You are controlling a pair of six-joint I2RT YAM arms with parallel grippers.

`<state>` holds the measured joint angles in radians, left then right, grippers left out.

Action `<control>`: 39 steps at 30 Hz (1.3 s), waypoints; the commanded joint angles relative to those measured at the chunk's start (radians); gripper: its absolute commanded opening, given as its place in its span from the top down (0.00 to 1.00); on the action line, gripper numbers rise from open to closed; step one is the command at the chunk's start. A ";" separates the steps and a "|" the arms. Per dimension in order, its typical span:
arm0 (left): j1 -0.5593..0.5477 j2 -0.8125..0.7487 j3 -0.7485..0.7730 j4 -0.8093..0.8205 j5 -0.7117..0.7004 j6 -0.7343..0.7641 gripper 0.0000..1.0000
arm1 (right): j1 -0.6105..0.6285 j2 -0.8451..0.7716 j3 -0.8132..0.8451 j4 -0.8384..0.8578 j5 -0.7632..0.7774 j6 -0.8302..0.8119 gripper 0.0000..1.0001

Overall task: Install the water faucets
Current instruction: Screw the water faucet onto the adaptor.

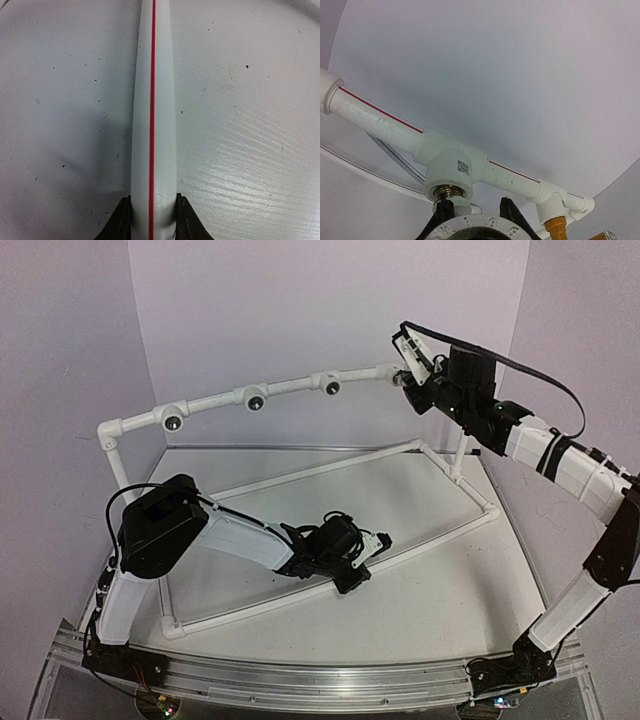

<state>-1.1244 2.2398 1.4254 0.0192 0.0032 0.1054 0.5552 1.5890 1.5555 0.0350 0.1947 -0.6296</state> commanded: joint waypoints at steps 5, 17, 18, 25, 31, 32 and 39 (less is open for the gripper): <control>-0.016 0.158 -0.091 -0.275 0.022 0.026 1.00 | -0.040 0.020 -0.001 0.115 0.018 0.091 1.00; -0.016 0.161 -0.085 -0.277 0.018 0.025 1.00 | 0.057 0.031 -0.127 0.224 0.160 0.222 1.00; -0.017 0.161 -0.085 -0.277 0.019 0.025 1.00 | 0.066 0.035 -0.130 0.232 0.175 0.244 1.00; -0.017 0.161 -0.088 -0.277 0.023 0.027 1.00 | 0.084 0.043 -0.092 0.217 0.192 0.415 1.00; -0.017 0.159 -0.089 -0.276 0.023 0.027 1.00 | 0.086 0.043 -0.069 0.202 0.175 0.588 1.00; -0.017 0.158 -0.089 -0.277 0.023 0.027 1.00 | 0.086 0.043 -0.065 0.200 0.170 0.611 1.00; -0.017 0.159 -0.089 -0.276 0.022 0.025 1.00 | 0.086 0.037 -0.060 0.189 0.150 0.838 1.00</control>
<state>-1.1244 2.2398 1.4250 0.0193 0.0029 0.1059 0.6380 1.5822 1.4494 0.1788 0.4353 0.0141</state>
